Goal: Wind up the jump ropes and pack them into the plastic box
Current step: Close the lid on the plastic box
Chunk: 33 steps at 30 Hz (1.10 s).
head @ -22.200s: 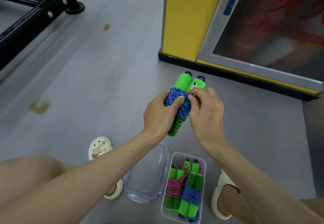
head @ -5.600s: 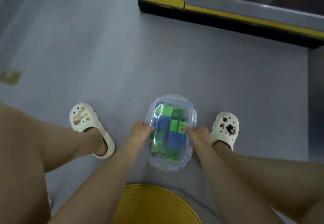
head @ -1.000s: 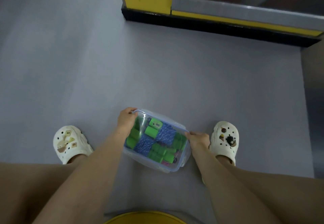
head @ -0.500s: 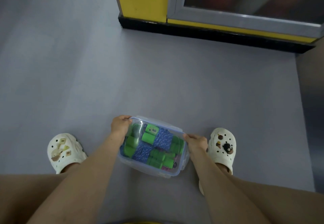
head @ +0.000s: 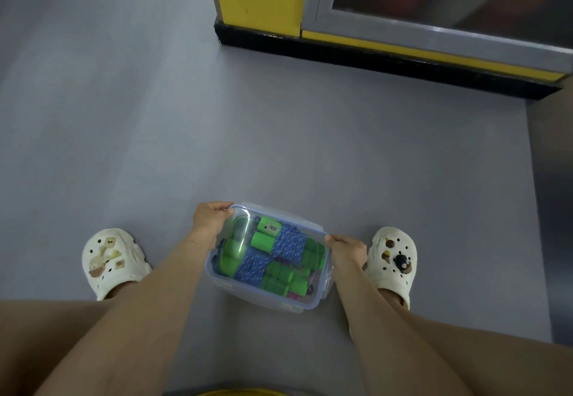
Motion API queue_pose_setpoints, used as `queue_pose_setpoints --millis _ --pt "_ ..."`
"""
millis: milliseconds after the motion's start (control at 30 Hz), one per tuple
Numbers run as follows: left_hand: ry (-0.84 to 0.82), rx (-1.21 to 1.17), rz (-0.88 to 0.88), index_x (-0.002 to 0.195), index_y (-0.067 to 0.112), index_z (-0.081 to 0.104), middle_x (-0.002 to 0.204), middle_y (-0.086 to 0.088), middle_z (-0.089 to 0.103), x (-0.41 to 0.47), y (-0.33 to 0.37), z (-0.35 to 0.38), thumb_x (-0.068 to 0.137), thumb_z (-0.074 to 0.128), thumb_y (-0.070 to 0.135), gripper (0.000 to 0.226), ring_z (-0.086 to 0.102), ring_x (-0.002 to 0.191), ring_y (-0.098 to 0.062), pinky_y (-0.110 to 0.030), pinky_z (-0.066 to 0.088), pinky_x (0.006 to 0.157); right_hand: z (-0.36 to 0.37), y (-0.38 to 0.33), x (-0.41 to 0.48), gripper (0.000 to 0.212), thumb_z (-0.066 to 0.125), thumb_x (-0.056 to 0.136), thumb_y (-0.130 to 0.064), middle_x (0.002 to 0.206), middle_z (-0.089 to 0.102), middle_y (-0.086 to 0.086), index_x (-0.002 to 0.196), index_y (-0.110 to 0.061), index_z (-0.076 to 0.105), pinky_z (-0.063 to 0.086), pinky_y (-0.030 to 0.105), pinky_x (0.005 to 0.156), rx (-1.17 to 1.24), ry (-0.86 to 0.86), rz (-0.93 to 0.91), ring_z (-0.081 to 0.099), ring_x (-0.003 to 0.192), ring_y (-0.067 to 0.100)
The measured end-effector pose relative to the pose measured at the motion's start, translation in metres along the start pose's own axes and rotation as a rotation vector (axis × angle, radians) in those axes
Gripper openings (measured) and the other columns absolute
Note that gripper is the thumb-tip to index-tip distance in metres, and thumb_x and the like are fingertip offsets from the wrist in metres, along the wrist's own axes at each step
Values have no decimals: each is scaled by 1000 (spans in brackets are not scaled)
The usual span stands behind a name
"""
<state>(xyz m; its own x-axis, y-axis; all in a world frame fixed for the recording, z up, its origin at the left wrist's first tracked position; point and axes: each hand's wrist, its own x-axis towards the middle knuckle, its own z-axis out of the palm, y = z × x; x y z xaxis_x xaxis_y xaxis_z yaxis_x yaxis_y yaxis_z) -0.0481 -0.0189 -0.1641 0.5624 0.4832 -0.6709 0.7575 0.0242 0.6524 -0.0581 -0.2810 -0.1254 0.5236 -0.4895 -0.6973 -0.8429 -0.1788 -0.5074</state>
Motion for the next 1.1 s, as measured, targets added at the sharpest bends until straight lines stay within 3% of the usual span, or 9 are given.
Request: queue_pose_setpoints --millis 133,233,300,367,433,467,667,933,1100 --pt "-16 80 3 94 4 69 91 -18 66 -5 1 -2 84 64 -2 12 57 84 -25 -42 51 85 5 1 1 18 68 85 -8 100 69 17 100 1 71 43 26 74 45 7 2 59 83 23" --pt "-58 212 54 103 1 66 92 -14 62 -12 2 -5 88 59 1 16 56 84 -25 -29 43 64 11 5 -3 18 62 89 -9 105 66 20 102 4 66 41 28 74 1 -11 -26 60 94 31" --pt "2 421 254 108 -2 63 105 -20 58 -22 4 -2 88 58 -1 21 55 93 -32 -32 43 73 11 4 -4 21 59 91 -10 108 65 20 105 5 63 40 27 73 -39 -21 -35 59 100 33" --pt "79 704 614 111 0 62 115 -20 53 -31 3 3 82 62 -6 29 51 101 -35 -39 44 86 10 3 -3 22 58 92 -11 109 65 19 107 4 63 39 26 72 -74 -34 -45 60 101 32" --pt "15 880 885 106 4 66 108 -13 59 -32 -4 9 78 65 -8 31 55 96 -35 -44 49 80 10 2 -3 22 58 92 -11 109 65 19 108 4 63 39 25 70 -89 -42 -45 60 101 31" --pt "-27 883 907 102 4 68 103 -11 62 -34 -6 12 80 65 -7 25 56 93 -34 -43 50 78 9 2 -4 22 58 92 -11 109 65 19 108 4 63 38 25 70 -95 -40 -46 59 101 31" --pt "-163 742 693 110 5 69 110 -8 64 -23 -1 13 91 61 10 21 55 104 -25 -25 36 91 8 3 -4 21 58 91 -10 109 64 20 106 5 62 39 26 70 -88 -42 -56 59 99 32" --pt "-282 661 527 108 3 67 108 -9 62 -16 6 11 92 58 9 19 58 103 -21 -21 37 89 8 2 -7 22 56 93 -10 109 63 19 109 5 60 35 24 66 -81 -34 -57 57 95 30" --pt "-338 842 529 108 8 70 110 -10 61 -12 22 11 93 58 14 20 57 104 -24 -28 41 93 8 1 -9 22 56 93 -10 109 63 19 109 4 60 36 24 66 -79 -36 -58 54 85 25"
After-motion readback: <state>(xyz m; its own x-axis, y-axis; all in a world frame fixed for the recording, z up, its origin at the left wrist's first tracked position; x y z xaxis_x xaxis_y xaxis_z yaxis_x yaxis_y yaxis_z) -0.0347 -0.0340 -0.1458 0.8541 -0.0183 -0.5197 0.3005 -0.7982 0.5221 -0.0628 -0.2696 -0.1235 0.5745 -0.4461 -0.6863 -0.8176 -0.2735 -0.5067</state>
